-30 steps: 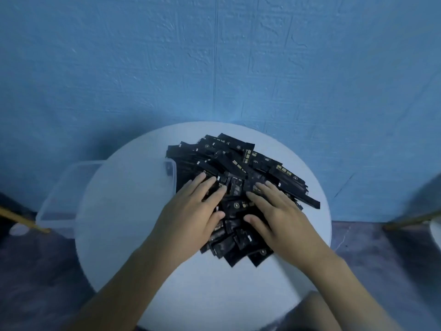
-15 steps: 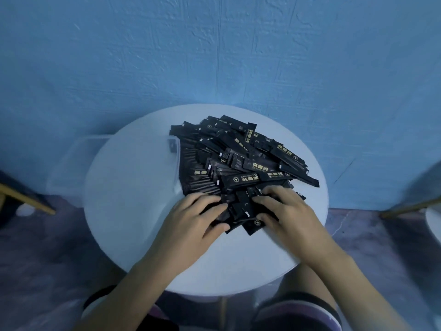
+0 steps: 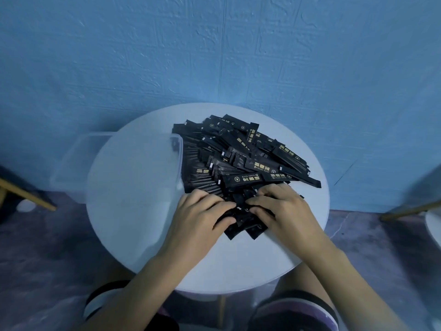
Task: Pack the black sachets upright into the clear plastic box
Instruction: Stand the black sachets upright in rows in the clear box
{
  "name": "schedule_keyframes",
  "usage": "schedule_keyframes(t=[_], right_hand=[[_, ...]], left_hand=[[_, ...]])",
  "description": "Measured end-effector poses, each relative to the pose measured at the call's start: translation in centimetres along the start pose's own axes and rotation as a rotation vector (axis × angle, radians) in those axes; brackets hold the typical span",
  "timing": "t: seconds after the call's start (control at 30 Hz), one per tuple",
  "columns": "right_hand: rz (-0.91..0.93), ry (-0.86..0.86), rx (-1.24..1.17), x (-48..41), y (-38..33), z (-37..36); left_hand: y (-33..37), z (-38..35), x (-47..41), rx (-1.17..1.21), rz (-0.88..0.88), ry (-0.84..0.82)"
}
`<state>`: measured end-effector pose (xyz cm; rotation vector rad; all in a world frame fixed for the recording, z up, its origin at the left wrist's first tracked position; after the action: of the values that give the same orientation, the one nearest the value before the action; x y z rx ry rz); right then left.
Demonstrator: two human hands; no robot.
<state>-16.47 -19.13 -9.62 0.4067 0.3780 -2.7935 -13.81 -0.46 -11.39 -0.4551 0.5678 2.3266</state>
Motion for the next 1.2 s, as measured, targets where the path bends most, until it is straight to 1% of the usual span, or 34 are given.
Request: schedule_keyframes(t=[0.13,0.23,0.4,0.5,0.63,0.9,1.0,1.1,1.2], right_hand=[[-0.008,-0.055,-0.021,0.7,0.2,-0.6],[0.003,-0.045,0.028,0.4,0.0,-0.5],[0.091,-0.001,0.089,-0.5,-0.8,-0.3],[0.117,0.028,0.037,-1.0,-1.4,0.5],[0.128,0.019,-0.03,-1.9,-2.1,0.5],[0.145,0.043,-0.062,-3.3,-2.9,1.6],[0.116,0.034,-0.112,-4.6,-3.7,2.6],[0.06,0.021,-0.199,-6.2,-4.8,3.2],[0.027,-0.012,-0.282,-8.3,-7.0,3.0]], left_hand=[[0.1,-0.2,0.1,0.03,0.016,-0.007],[0.2,-0.3,0.0,0.068,0.02,-0.02],[-0.2,0.0,-0.1,0.118,0.056,-0.023],[-0.3,0.9,-0.6,0.131,0.064,0.031],[-0.6,2.2,-0.8,0.134,0.091,0.128],[-0.5,4.9,-0.6,0.127,0.104,0.221],[-1.0,6.7,-0.8,0.075,0.137,0.267],[-2.4,9.0,-0.4,-0.04,0.173,0.308],[-5.6,10.4,0.7,-0.171,0.267,0.286]])
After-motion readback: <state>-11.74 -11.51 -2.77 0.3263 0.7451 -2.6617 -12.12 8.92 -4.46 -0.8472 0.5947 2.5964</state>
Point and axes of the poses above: each hand's wrist, its own x-axis away from the middle knuckle, its own z-axis out of the back of the hand, y = z × x, the point moved 6 cm from there along -x, towards the middle knuckle, and after that the axes turned 8 degrees about -y, right-handed, at the moved point
